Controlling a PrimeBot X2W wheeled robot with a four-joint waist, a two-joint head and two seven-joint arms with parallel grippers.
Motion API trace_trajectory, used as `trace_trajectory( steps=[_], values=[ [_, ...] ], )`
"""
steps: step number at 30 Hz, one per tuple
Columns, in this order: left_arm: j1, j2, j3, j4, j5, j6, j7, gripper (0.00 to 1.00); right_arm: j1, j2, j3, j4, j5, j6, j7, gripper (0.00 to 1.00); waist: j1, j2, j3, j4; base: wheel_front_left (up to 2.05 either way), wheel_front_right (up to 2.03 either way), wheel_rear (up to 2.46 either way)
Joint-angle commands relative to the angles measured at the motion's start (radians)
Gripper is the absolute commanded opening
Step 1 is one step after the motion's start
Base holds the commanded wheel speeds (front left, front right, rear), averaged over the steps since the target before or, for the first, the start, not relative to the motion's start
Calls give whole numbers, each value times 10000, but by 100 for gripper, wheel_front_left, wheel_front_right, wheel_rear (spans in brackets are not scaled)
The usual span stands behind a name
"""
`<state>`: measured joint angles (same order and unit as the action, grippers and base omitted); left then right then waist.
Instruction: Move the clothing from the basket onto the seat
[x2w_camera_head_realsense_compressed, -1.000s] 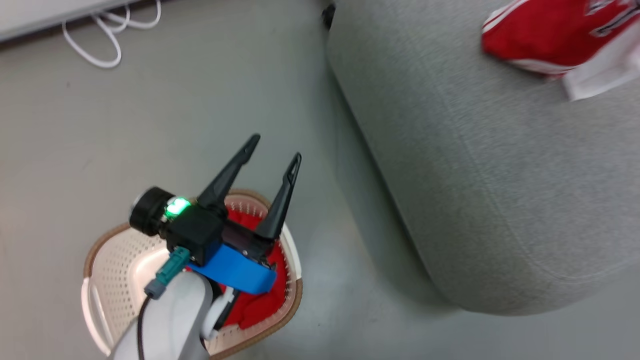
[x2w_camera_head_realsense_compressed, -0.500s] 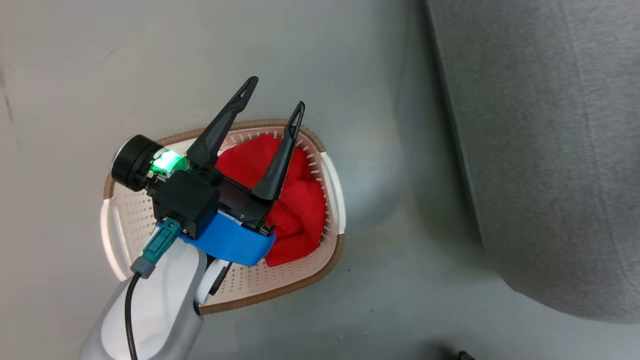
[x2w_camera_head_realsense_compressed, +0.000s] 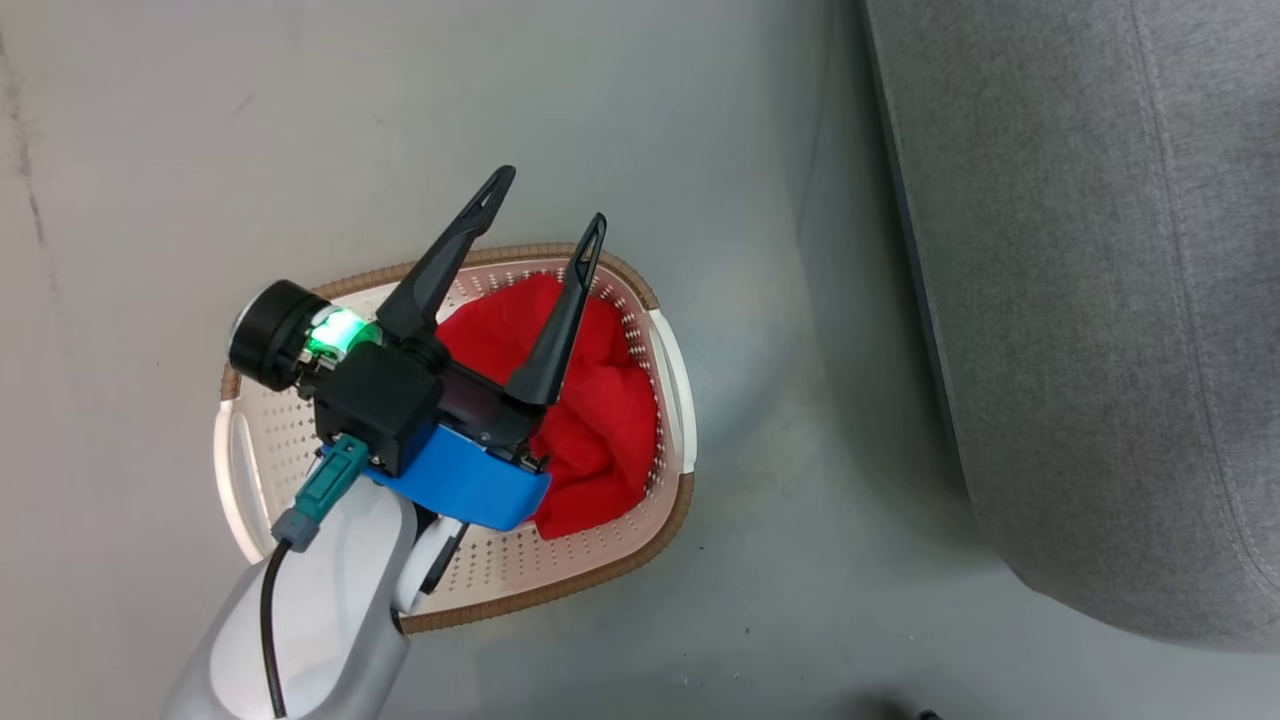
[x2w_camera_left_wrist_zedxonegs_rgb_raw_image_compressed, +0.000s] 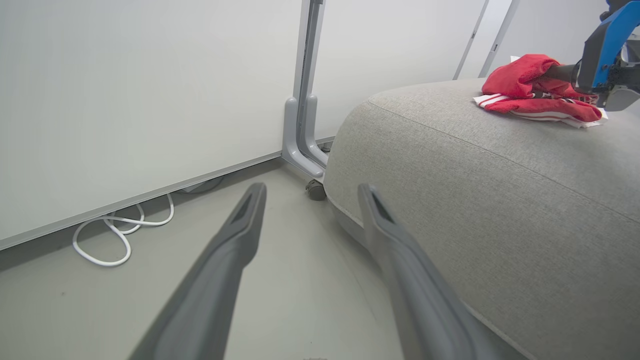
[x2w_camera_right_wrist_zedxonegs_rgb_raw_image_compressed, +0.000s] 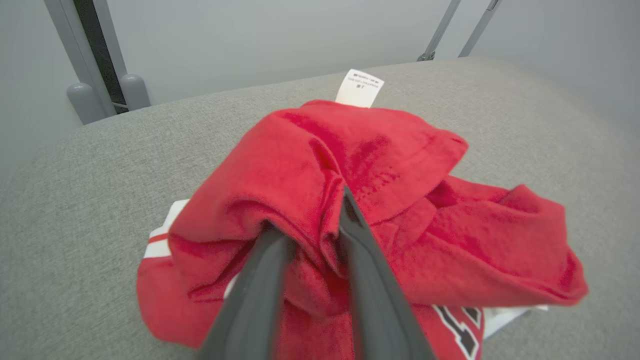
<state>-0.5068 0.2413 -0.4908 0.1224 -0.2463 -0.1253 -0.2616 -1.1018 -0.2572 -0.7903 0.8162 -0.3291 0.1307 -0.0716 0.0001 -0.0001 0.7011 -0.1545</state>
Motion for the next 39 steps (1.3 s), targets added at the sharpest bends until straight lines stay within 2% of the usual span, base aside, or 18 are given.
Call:
trace_trajectory(
  steps=[1,8,15,20,27,31,39],
  values=[
    [42,-64,-14,64,-52,-1,-40,100,-18,7,-43,77,-91,1,-48,100,-1,1,-146,-9,0,0,0],
    [416,-383,18,429,-329,-28,-45,100,772,-324,240,910,123,1,-780,100,-1,1,-1314,105,0,0,0],
    [1394,-810,442,850,-618,-47,-39,100,1988,-522,1507,1374,823,1,-1552,100,-1,1,-3174,293,0,0,0],
    [2281,-1063,949,1095,-688,-53,-40,100,2877,-224,2719,1073,1504,1,-1759,100,-1,1,-4310,444,0,0,0],
    [3449,-1276,1703,1344,-626,-61,-40,100,4477,428,4510,-108,2666,1,-1778,100,-1,1,-5640,762,0,0,0],
    [3969,-1395,2183,1382,-595,-57,-41,100,5515,656,5318,-1216,3311,1,-1519,100,-1,1,-6183,1028,0,0,0],
    [4652,-1621,2852,1348,-472,-52,-39,100,7404,1199,6194,-3615,3907,1,-800,100,-1,1,-6760,1506,0,0,0]
  ],
)
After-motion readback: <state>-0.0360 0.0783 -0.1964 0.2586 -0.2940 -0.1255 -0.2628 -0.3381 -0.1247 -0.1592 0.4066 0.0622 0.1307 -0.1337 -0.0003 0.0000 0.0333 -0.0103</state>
